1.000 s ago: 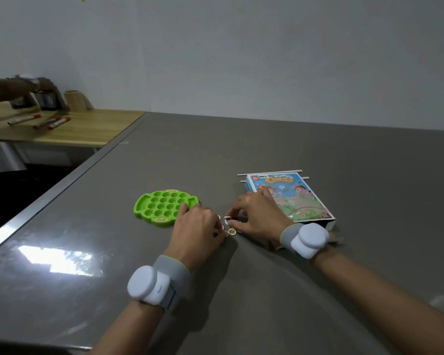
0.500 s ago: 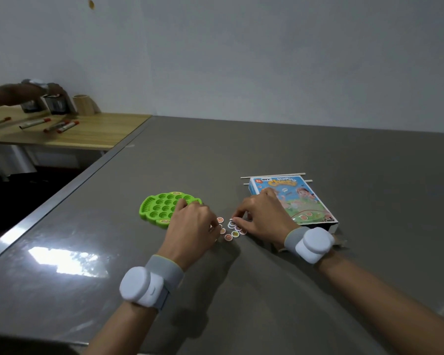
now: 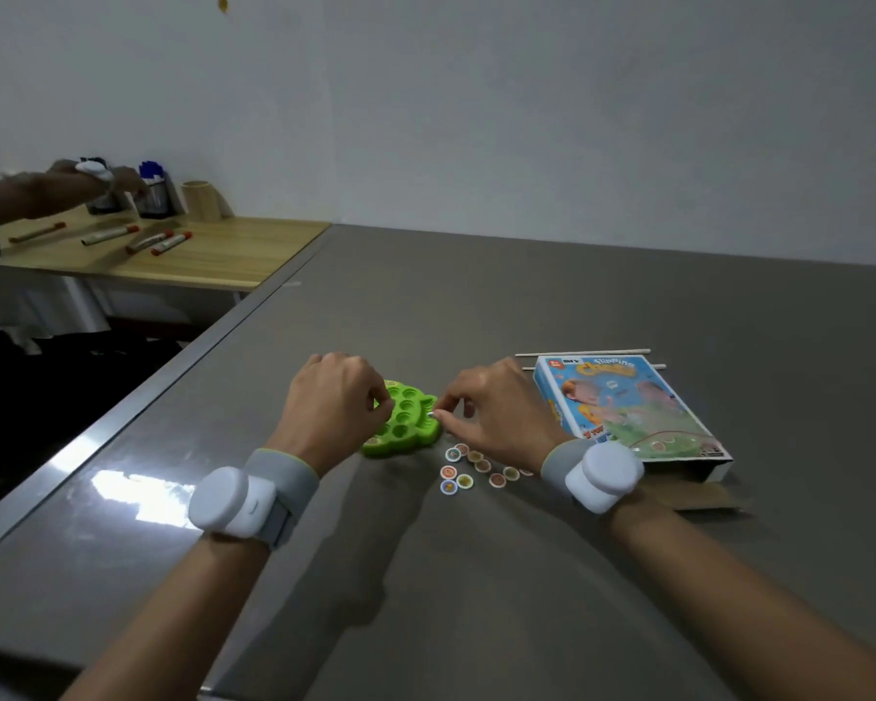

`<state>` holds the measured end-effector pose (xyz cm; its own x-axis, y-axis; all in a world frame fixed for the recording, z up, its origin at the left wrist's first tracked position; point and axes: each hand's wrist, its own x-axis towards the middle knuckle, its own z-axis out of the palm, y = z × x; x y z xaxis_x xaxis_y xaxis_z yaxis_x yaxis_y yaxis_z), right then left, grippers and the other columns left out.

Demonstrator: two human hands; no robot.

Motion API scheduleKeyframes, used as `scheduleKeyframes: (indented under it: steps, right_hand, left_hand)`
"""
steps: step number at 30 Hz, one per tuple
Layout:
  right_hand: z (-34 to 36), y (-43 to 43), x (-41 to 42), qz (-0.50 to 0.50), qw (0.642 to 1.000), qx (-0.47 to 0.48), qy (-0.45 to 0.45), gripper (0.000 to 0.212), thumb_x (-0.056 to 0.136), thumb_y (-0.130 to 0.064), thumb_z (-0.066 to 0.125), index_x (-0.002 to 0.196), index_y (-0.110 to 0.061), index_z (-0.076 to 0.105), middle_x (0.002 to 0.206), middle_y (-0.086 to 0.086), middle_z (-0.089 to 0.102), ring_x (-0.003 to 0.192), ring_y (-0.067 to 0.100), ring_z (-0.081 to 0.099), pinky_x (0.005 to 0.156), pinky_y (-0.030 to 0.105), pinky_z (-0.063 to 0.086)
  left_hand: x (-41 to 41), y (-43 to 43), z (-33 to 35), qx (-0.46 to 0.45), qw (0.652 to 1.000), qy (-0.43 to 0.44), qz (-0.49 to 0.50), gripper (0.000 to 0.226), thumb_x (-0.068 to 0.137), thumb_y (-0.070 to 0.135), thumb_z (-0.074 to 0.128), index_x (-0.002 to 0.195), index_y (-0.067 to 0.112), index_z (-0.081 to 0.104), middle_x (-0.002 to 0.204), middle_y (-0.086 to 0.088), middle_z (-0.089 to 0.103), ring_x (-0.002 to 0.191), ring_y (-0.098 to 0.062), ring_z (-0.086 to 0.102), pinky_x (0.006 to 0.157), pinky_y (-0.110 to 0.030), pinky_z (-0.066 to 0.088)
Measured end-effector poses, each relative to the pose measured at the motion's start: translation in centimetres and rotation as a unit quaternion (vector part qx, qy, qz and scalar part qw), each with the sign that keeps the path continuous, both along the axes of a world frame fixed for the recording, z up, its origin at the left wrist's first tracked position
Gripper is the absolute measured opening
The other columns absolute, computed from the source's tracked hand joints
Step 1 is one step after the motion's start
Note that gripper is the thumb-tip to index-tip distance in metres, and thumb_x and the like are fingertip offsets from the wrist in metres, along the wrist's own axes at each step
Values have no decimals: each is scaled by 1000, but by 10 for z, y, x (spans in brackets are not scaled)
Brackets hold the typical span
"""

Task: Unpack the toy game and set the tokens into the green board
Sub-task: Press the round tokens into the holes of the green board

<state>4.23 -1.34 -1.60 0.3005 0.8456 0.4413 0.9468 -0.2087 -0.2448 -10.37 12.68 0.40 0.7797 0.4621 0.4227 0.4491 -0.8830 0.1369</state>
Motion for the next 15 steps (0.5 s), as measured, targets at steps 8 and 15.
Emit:
scheduleKeyframes:
  steps: [8, 15]
  right_hand:
    - [-3, 40, 8, 12, 997, 30, 67, 16, 85, -35, 69, 82, -22, 77, 80, -5, 73, 69, 14, 64, 84, 38, 49]
    - [-5, 62, 16, 10, 999, 16, 39, 14, 84, -34, 69, 84, -22, 77, 83, -7, 73, 71, 13, 65, 88, 37, 45]
  left_hand:
    - [2, 43, -10, -24, 1000, 6, 7, 16, 85, 31, 64, 89, 24, 77, 82, 2, 72, 92, -24, 64, 80, -32, 45]
    - [13, 62, -19, -9, 1000, 8, 0, 18, 89, 32, 60, 93, 24, 76, 87, 3, 70, 96, -21, 61, 82, -32, 42]
